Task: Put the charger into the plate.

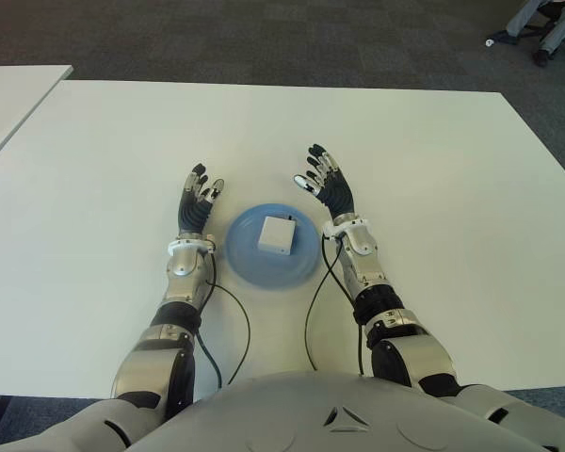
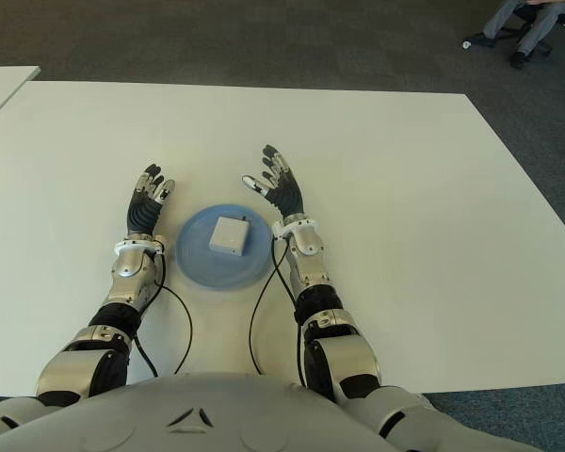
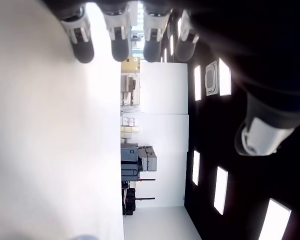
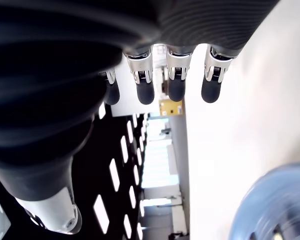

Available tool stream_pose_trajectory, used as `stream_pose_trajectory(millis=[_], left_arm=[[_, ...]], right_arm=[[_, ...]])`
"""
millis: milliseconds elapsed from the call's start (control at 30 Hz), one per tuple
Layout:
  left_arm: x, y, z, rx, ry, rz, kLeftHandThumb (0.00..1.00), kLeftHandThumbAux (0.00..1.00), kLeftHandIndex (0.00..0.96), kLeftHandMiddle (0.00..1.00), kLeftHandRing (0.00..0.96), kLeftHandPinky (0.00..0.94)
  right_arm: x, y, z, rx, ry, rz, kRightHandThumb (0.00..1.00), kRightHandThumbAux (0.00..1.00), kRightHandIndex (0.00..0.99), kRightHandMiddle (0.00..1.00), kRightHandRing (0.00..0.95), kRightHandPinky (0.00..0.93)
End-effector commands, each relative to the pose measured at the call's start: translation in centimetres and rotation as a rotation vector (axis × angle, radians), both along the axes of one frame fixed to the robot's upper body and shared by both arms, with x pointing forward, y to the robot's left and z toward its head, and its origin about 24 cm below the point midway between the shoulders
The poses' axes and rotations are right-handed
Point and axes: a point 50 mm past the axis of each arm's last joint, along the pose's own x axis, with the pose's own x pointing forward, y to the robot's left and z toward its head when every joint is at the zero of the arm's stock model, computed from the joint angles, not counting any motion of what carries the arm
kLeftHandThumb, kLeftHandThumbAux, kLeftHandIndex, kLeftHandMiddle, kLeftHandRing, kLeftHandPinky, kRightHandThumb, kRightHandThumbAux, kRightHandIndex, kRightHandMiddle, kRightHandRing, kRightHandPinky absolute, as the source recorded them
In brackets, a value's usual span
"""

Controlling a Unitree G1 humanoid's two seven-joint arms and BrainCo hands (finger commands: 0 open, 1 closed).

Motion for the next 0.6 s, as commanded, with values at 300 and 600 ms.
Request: stream_pose_trajectory(millis=[300,600], left_arm=[[-2.09,0.49,-2.62,-0.016,0.142,0.003,0.000,0.549,0.000,0.008,0.000,0.000],[-2.22,0.72,-2.71,-0.015,0.146,-0.003,0.000,0.544,0.000,0.012,0.000,0.000]], right_arm=[[-1.17,-0.83,-2.57,-0.031,0.108,0.004,0.000,0.733,0.090,0.087,0.054,0.059],[-1.04,-0.90,-2.66,-0.026,0.122,0.008,0.000,0.696,0.082,0.090,0.058,0.068]])
